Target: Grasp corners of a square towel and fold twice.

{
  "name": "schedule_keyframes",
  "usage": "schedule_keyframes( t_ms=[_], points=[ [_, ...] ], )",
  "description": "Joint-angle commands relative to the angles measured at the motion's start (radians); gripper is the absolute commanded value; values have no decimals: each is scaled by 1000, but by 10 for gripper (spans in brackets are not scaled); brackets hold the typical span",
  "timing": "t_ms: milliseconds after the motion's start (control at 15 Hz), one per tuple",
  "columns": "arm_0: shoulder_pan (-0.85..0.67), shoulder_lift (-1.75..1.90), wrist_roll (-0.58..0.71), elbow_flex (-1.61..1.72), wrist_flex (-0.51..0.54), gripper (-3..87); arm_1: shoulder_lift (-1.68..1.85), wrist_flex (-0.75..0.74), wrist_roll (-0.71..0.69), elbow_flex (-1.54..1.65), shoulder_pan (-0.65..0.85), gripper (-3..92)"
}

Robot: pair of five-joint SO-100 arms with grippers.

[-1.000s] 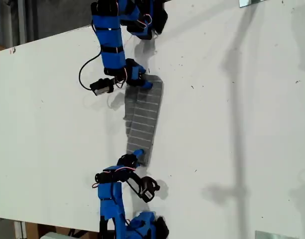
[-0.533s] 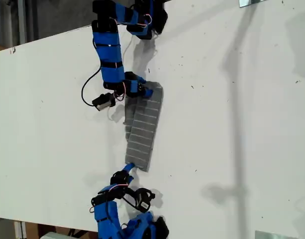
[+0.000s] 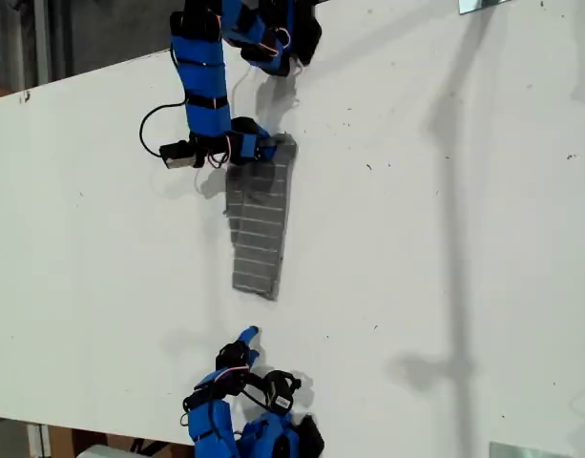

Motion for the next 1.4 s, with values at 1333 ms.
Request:
schedule_keyframes(
  t_ms=[1333],
  points=[
    [-20,-44,8,-34,-21,220,-356,359,-364,-1192,-12,-1]
  ],
)
